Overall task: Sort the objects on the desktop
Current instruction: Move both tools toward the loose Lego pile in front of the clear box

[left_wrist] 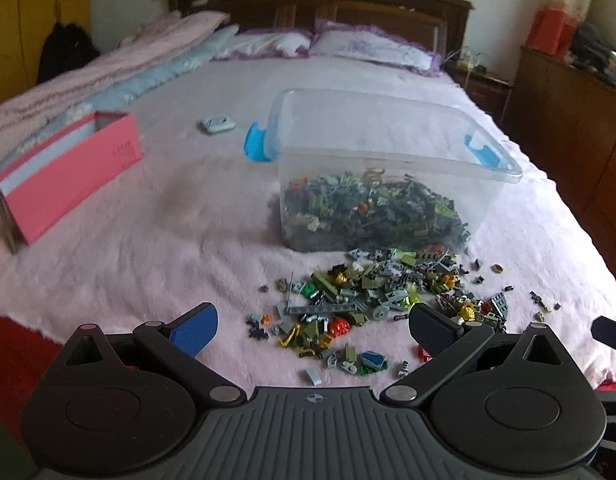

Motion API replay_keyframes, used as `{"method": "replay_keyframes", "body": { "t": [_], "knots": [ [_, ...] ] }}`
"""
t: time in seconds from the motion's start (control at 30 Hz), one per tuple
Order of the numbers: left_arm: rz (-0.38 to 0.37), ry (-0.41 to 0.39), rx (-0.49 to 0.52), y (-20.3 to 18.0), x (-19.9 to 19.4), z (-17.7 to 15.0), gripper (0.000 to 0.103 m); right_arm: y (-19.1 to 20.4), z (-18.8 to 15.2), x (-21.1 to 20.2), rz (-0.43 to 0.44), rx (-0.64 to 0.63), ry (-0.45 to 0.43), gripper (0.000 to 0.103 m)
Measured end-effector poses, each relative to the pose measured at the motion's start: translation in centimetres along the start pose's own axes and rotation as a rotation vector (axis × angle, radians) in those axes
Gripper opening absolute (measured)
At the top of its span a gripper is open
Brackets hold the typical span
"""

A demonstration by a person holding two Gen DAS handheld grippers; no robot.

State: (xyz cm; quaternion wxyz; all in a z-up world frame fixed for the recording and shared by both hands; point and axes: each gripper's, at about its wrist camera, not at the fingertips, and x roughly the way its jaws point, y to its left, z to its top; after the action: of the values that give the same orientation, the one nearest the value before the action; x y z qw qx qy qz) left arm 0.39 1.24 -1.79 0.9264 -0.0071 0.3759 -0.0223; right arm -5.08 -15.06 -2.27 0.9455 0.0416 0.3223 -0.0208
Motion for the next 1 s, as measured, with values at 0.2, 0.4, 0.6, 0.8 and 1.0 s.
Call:
{"method": "replay_keyframes", "body": {
  "t": [0.2,0.4,0.6,0.8,1.0],
  "knots": [
    [-0.05,-0.026,0.036,0.3,0.2,-1.1,0.103,0.7,-0.9,0.3,0.041,-0.041,0.001,0.103],
    [-0.037,0.018,0.05,0.5,1.9,-1.6,0.103,0.8,-1.7,1.4,0.041,-0.054,0.033,0.103],
    [-0.033,0.029,0.026,1.0,3.7,-1.7,0.103,-0.2,-2.0,2.8,0.032,-0.01,0.063,0.103],
    [-0.017,-0.014,0.079,0.3,6.4,-2.2,0.103,-1.1,-2.4,4.5,0.029,0.035,0.1,0.103],
    [-0.081,0.008,0.055,-0.2,8.9,-2.1,0.103,-1.7,-2.6,6.2,0.013,0.062,0.135,0.103]
  ]
}}
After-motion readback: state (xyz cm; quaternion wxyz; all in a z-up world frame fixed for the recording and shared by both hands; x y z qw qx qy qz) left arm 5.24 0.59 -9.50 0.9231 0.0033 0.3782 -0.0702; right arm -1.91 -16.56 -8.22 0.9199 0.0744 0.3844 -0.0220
